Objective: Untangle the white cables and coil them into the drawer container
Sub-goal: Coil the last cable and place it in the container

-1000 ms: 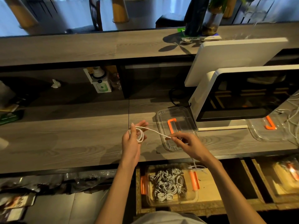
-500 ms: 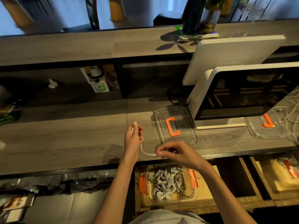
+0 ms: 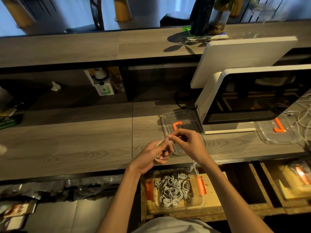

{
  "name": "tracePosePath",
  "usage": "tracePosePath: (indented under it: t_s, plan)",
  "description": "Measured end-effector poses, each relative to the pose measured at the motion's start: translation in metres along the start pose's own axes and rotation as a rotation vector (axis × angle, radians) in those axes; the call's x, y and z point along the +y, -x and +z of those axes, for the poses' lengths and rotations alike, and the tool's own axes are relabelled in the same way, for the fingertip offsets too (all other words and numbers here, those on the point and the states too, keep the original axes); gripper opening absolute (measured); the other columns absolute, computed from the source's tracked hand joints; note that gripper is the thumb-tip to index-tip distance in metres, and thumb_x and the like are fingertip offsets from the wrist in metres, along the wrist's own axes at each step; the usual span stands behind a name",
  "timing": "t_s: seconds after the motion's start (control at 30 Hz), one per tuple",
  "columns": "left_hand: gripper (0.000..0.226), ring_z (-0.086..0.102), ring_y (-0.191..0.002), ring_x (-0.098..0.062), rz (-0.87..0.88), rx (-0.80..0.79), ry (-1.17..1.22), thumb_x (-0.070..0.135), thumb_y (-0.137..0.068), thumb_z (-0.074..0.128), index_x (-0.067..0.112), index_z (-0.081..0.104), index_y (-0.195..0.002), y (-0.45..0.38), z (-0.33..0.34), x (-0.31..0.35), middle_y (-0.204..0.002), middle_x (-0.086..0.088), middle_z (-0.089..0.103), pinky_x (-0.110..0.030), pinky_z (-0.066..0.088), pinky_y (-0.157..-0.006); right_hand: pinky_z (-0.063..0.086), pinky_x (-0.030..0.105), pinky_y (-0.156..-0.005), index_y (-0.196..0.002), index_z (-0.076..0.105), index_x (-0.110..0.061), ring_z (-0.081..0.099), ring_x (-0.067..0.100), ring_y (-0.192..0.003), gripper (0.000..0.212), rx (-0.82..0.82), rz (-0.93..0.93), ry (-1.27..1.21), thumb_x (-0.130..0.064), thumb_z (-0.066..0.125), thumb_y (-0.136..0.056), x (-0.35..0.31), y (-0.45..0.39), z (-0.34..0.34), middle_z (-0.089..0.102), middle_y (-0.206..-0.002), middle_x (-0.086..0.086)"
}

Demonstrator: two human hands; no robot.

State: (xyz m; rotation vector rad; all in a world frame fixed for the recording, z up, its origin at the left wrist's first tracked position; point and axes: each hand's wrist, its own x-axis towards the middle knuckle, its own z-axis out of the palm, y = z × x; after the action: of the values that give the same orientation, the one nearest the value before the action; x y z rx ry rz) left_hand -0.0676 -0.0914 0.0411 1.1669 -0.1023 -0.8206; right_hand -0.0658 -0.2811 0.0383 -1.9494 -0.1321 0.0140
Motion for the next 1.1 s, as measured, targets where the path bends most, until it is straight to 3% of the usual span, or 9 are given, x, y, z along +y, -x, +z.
tracePosePath:
  t_s: [0.17,0.3,0.4,0.5,0.63,0.73,0.87,0.97,1.1]
  plan:
    - [0.045,0.044,-0.058,-0.008,0.126,0.307,-0.089,0.039,-0.105,0.044,0.005,0.071,-0.115,0.000,-0.007,-0.001,-0.080,-0.007,0.061,-0.017,0.034,-0.049,0.036,0.017,-0.054,-0.080,0.073,-0.023,0.050,0.007,-0.054,0.030,-0.008,0.004,0.077,-0.046,0.063,-0.098,0.009,0.006,-0.013,0.061,-0.063,-0.001]
    - [0.046,0.048,-0.060,-0.009,0.261,0.587,-0.034,0.042,-0.105,0.041,0.009,0.069,-0.120,0.001,-0.015,-0.001,-0.090,-0.011,0.068,-0.019,0.036,-0.049,0.039,0.019,-0.056,-0.077,0.068,-0.025,0.052,0.008,-0.055,0.046,-0.196,0.047,0.337,-0.056,0.044,-0.100,0.022,0.013,-0.019,0.061,-0.065,0.001]
    - [0.049,0.053,-0.066,-0.008,0.307,0.718,0.163,0.042,-0.106,0.038,0.006,0.068,-0.120,0.004,-0.027,0.002,-0.094,-0.011,0.070,-0.018,0.038,-0.050,0.041,0.017,-0.061,-0.075,0.064,-0.028,0.056,0.004,-0.064,0.039,-0.234,0.063,0.380,-0.046,0.046,-0.104,0.034,0.020,-0.021,0.061,-0.069,-0.007]
    - [0.049,0.055,-0.070,-0.009,0.285,0.798,0.144,0.043,-0.106,0.038,0.008,0.071,-0.116,0.004,-0.032,0.003,-0.091,-0.009,0.069,-0.019,0.042,-0.054,0.042,0.018,-0.063,-0.083,0.066,-0.034,0.059,0.008,-0.070,0.029,-0.262,0.069,0.327,-0.045,0.048,-0.103,0.043,0.026,-0.020,0.064,-0.075,-0.008]
    - [0.047,0.065,-0.082,-0.014,0.282,0.818,0.302,0.041,-0.106,0.041,0.004,0.070,-0.112,0.003,-0.036,0.003,-0.096,-0.009,0.073,-0.026,0.052,-0.070,0.051,0.023,-0.070,-0.105,0.065,-0.029,0.062,0.006,-0.076,0.009,-0.244,0.121,0.147,-0.033,0.057,-0.103,0.044,0.033,-0.015,0.066,-0.089,-0.008]
    - [0.044,0.070,-0.098,-0.019,0.283,0.840,0.377,0.040,-0.106,0.041,0.005,0.068,-0.107,0.003,-0.037,0.003,-0.100,-0.009,0.075,-0.035,0.055,-0.085,0.053,0.024,-0.068,-0.106,0.066,-0.026,0.063,0.008,-0.077,0.008,-0.297,0.106,0.086,-0.030,0.061,-0.102,0.044,0.040,-0.014,0.068,-0.093,-0.001]
    - [0.038,0.070,-0.078,-0.020,0.300,0.785,0.524,0.037,-0.107,0.041,0.006,0.062,-0.101,0.000,-0.031,0.001,-0.081,-0.007,0.068,-0.038,0.057,-0.079,0.058,0.031,-0.071,-0.102,0.070,-0.029,0.069,0.011,-0.082,0.007,-0.475,0.120,0.104,-0.033,0.065,-0.099,0.038,0.042,-0.010,0.072,-0.098,-0.002]
    - [0.036,0.054,-0.062,-0.012,0.263,0.840,0.229,0.036,-0.108,0.040,0.009,0.060,-0.097,-0.005,-0.028,-0.005,-0.073,-0.001,0.056,-0.028,0.047,-0.059,0.053,0.035,-0.066,-0.107,0.072,-0.024,0.065,0.022,-0.075,0.015,-0.600,0.019,0.033,-0.035,0.065,-0.101,0.022,0.040,-0.007,0.070,-0.089,0.004]
    - [0.044,0.055,-0.066,-0.013,0.078,0.681,-0.173,0.044,-0.105,0.040,0.006,0.062,-0.101,-0.006,-0.019,-0.012,-0.077,-0.003,0.057,-0.027,0.047,-0.063,0.047,0.025,-0.065,-0.108,0.073,-0.014,0.058,0.016,-0.070,0.015,-0.519,-0.016,-0.143,-0.023,0.062,-0.103,-0.001,0.029,-0.006,0.064,-0.080,0.001]
